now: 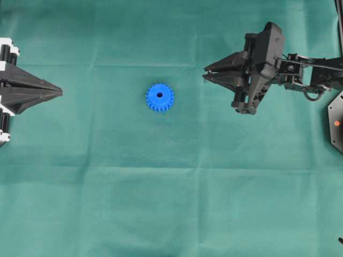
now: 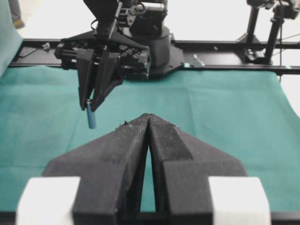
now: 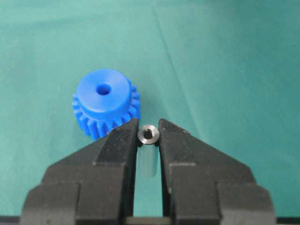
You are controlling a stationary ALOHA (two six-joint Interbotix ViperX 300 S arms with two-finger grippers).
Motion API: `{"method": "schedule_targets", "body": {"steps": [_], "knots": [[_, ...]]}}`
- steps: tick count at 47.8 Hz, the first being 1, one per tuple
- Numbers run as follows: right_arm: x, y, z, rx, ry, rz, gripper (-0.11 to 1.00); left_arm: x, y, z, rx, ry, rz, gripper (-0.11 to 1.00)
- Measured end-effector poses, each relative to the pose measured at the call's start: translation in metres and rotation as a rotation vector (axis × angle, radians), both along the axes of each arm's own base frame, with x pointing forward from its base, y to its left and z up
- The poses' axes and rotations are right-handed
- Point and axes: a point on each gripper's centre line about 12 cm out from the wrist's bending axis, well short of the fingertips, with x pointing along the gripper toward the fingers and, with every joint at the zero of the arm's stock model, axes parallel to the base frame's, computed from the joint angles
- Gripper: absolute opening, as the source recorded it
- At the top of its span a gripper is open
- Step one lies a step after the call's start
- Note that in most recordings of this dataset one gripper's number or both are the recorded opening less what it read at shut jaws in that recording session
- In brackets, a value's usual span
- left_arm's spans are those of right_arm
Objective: Insert the shaft placed at a random location into the center hole of the small gear at another random location.
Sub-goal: 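Close the right gripper on the silver shaft and lift it upright, then carry the upright shaft left over the blue gear's center hole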
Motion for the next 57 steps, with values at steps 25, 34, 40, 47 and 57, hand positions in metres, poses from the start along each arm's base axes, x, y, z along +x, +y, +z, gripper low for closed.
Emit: {"method": "schedule_targets", "body": {"steps": [25, 34, 40, 47, 57], "knots": [[0.065, 0.015, 0.000, 0.001, 0.000, 0.071, 0.14, 0.000, 0.000, 0.000, 0.000, 0.000, 0.000, 0.00], [0.085, 0.017, -0.002, 0.002, 0.003, 0.084, 0.14, 0.000, 0.000, 0.000, -0.002, 0.000, 0.000, 0.00], [0.093, 0.017, -0.001, 0.001, -0.002, 0.086, 0.14, 0.000, 0.000, 0.000, -0.003, 0.000, 0.000, 0.00], [0.096, 0.016, -0.001, 0.001, -0.003, 0.084, 0.14, 0.000, 0.000, 0.000, -0.002, 0.002, 0.000, 0.00], [0.097, 0.016, -0.002, 0.001, -0.002, 0.086, 0.14, 0.000, 0.000, 0.000, -0.003, 0.002, 0.000, 0.00]]}}
